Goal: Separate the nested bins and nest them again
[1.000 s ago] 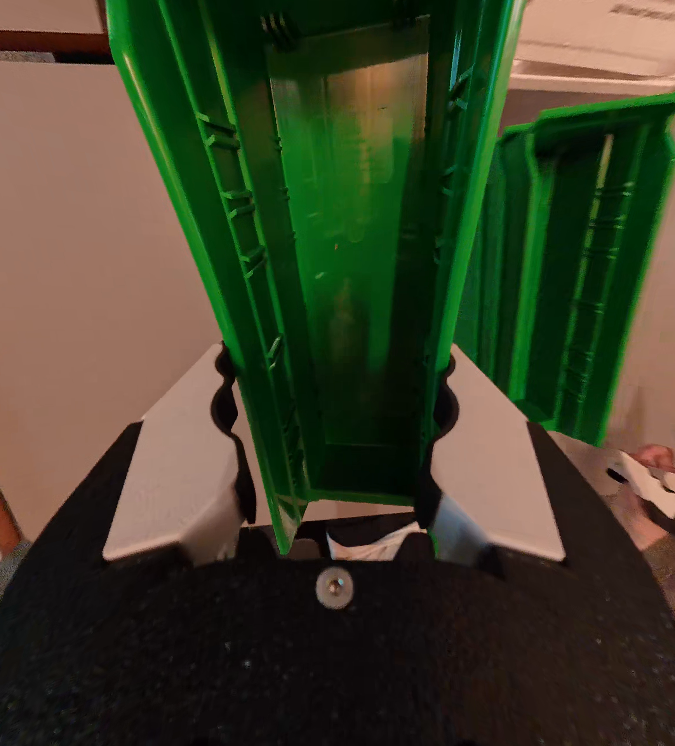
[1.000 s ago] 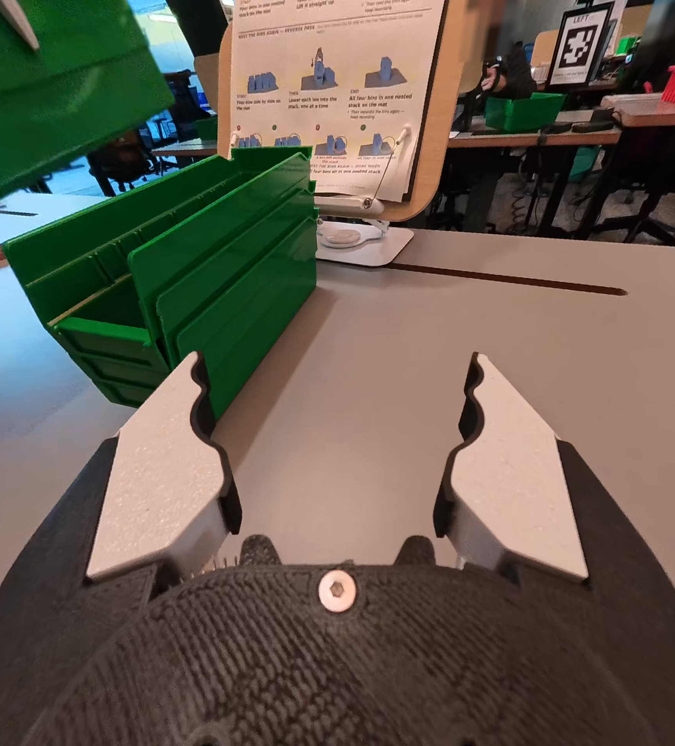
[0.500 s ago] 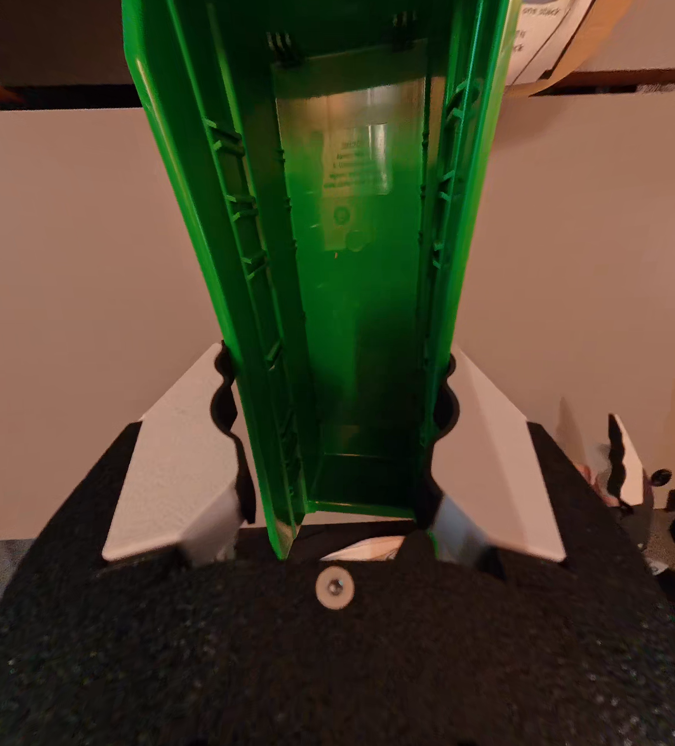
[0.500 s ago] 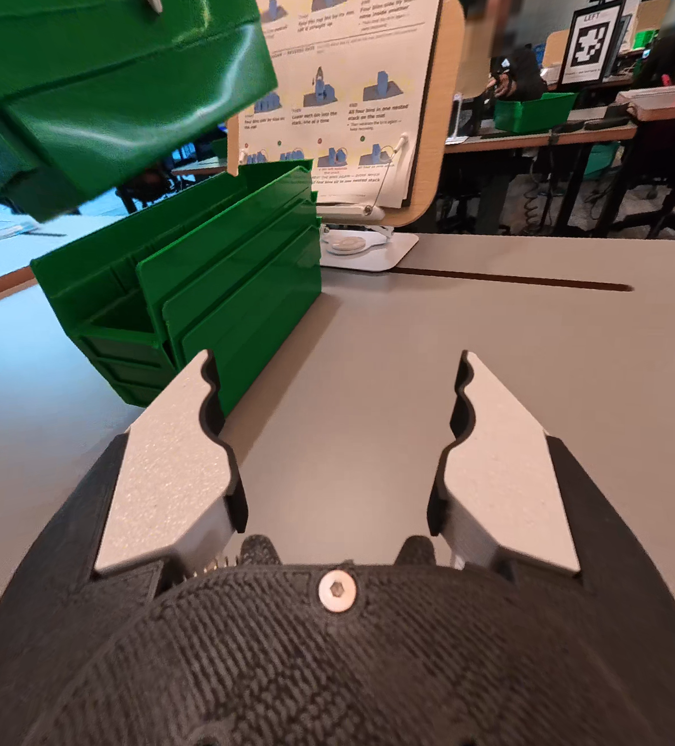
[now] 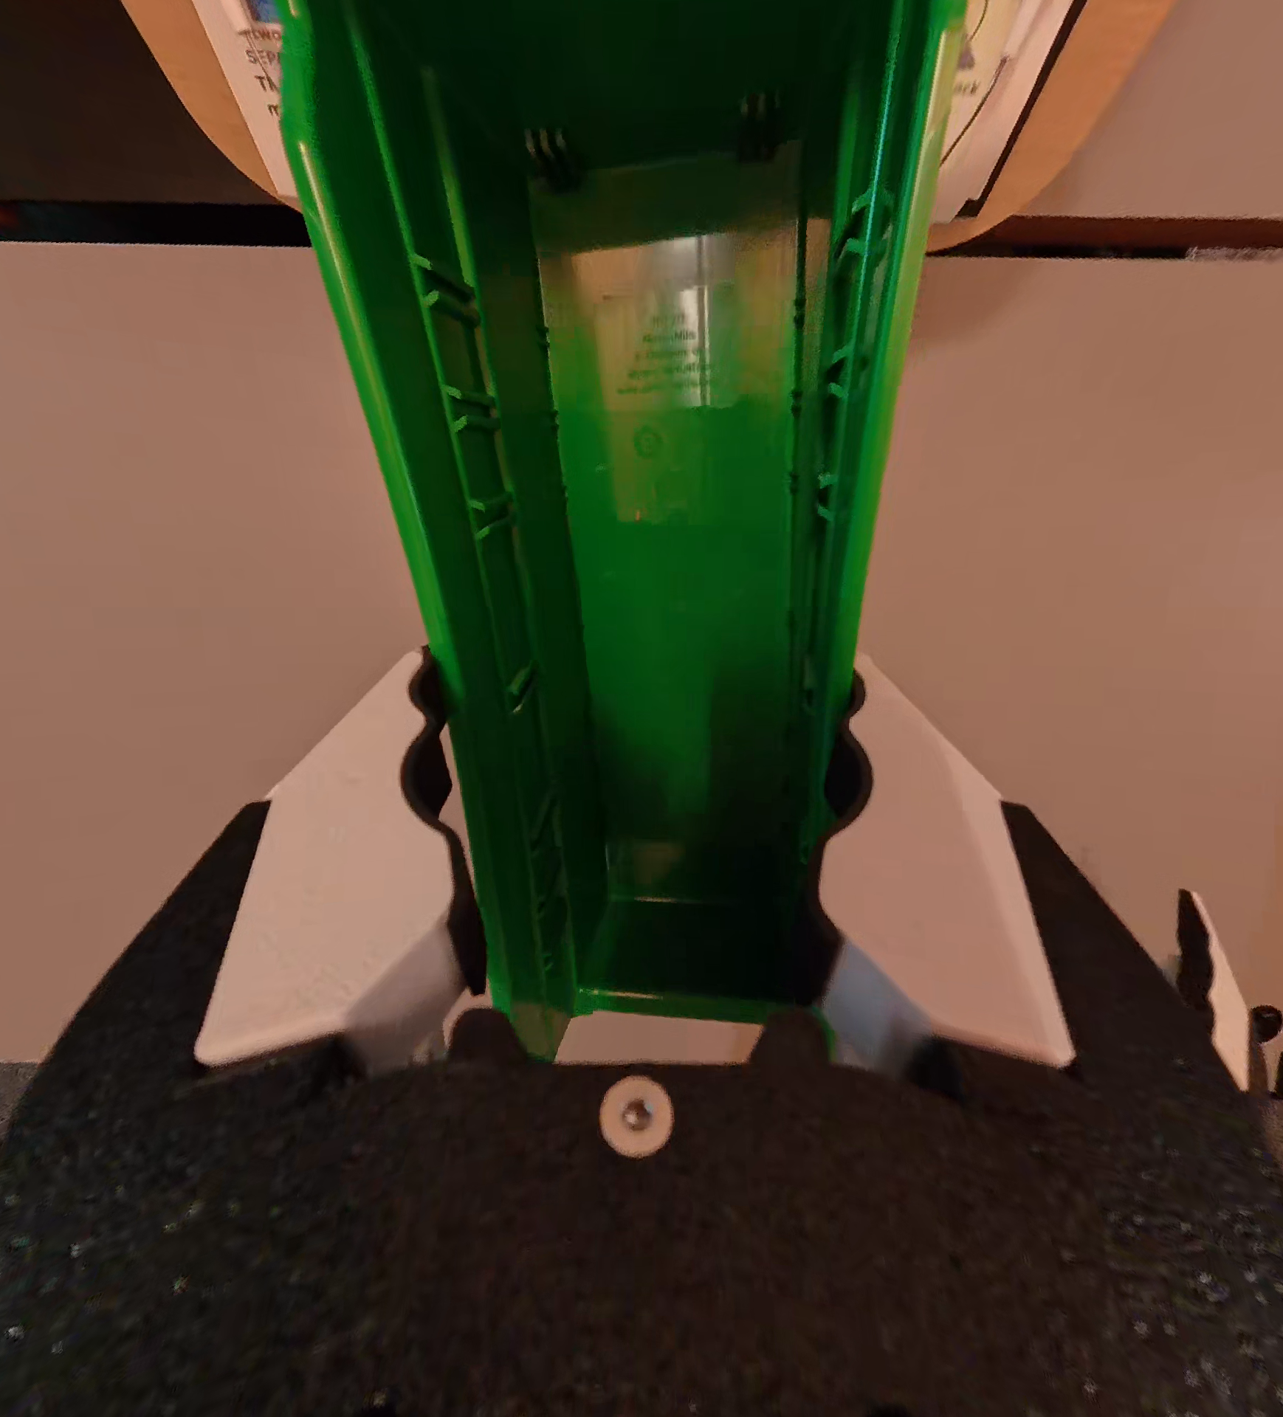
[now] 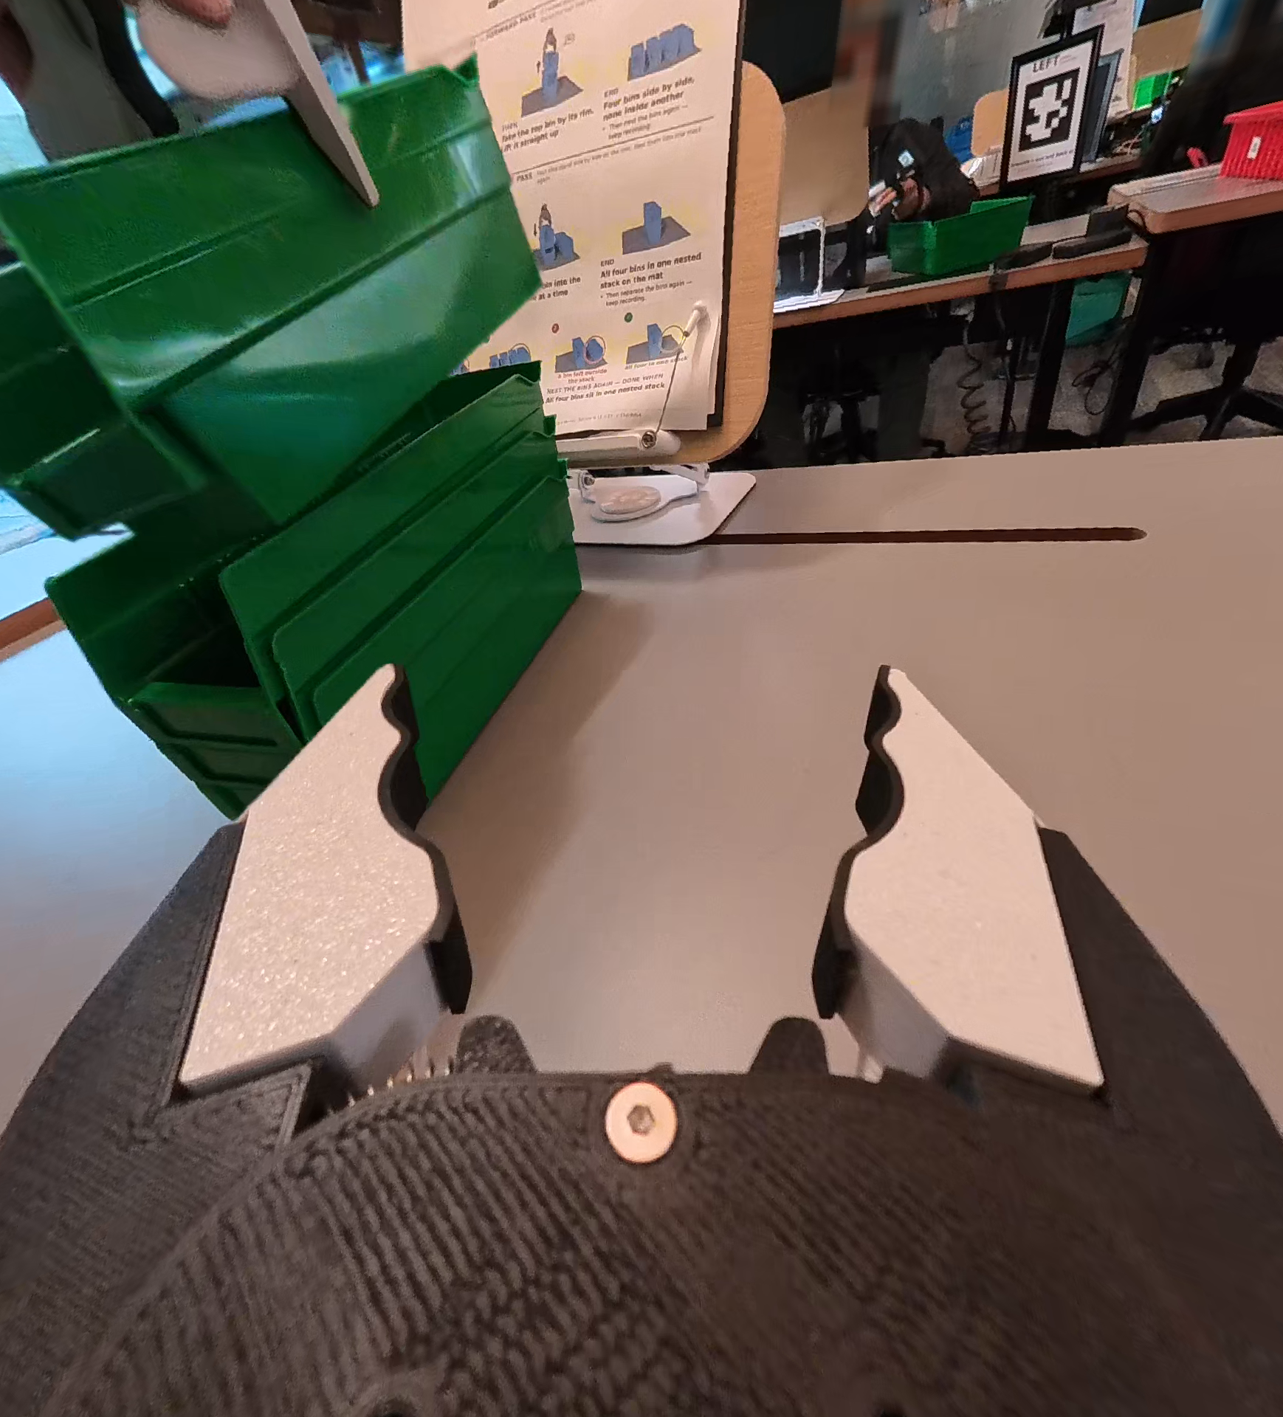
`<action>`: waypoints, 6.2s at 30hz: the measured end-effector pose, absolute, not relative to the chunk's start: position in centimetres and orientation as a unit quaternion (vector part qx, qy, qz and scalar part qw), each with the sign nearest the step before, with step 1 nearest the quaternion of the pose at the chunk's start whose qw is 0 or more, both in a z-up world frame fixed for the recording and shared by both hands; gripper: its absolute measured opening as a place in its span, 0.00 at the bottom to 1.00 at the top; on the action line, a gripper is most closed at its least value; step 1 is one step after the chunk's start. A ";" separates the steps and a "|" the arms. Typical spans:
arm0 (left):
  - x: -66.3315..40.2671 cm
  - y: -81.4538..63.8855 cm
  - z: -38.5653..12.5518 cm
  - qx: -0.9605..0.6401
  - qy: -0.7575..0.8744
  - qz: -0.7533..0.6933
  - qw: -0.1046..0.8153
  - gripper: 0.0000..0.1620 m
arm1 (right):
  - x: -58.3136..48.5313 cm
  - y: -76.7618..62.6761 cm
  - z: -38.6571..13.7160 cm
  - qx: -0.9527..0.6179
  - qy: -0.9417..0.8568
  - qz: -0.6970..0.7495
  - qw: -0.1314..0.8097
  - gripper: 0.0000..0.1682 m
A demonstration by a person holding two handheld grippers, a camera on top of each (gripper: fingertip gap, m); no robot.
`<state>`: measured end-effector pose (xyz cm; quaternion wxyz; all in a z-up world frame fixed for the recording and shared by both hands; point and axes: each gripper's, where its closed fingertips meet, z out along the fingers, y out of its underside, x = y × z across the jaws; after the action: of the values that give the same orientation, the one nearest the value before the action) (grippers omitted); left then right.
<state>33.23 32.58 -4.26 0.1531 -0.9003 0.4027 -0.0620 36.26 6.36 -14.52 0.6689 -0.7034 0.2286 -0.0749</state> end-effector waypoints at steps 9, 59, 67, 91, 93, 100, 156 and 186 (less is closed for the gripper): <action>33.2 33.0 -5.4 -0.895 0.405 -0.051 0.179 0.60 | 35.7 7.0 -14.6 -0.704 0.223 -0.065 0.671 0.68; 30.7 31.3 -8.5 -0.898 0.422 0.040 0.117 0.59 | 34.5 8.4 -15.9 -0.723 0.209 -0.046 0.657 0.67; 31.1 31.8 -11.8 -0.898 0.424 0.037 0.114 0.59 | 34.5 8.4 -16.5 -0.727 0.210 -0.043 0.652 0.67; 32.1 32.8 -12.7 -0.896 0.412 0.007 0.168 0.60 | 33.8 9.3 -17.4 -0.739 0.202 -0.037 0.642 0.67; 32.2 32.8 -12.8 -0.896 0.412 0.007 0.165 0.62 | 33.8 9.3 -17.5 -0.740 0.201 -0.038 0.641 0.67; 32.3 32.5 -13.2 -0.894 0.425 0.012 0.138 0.73 | 34.0 9.2 -18.1 -0.746 0.204 -0.039 0.633 0.67; 20.2 45.2 -19.3 -0.667 0.401 -0.345 0.525 0.71 | 31.1 25.6 -4.7 -0.798 0.193 -0.015 0.571 0.78; 19.4 46.8 -21.5 -0.705 0.411 -0.283 0.504 0.70 | 32.4 35.0 -11.6 -0.927 0.266 0.032 0.262 0.60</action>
<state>19.36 46.82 -21.54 0.5035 -0.7055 0.4107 -0.2831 32.39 35.05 -11.58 0.2616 -0.9274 0.2656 0.0325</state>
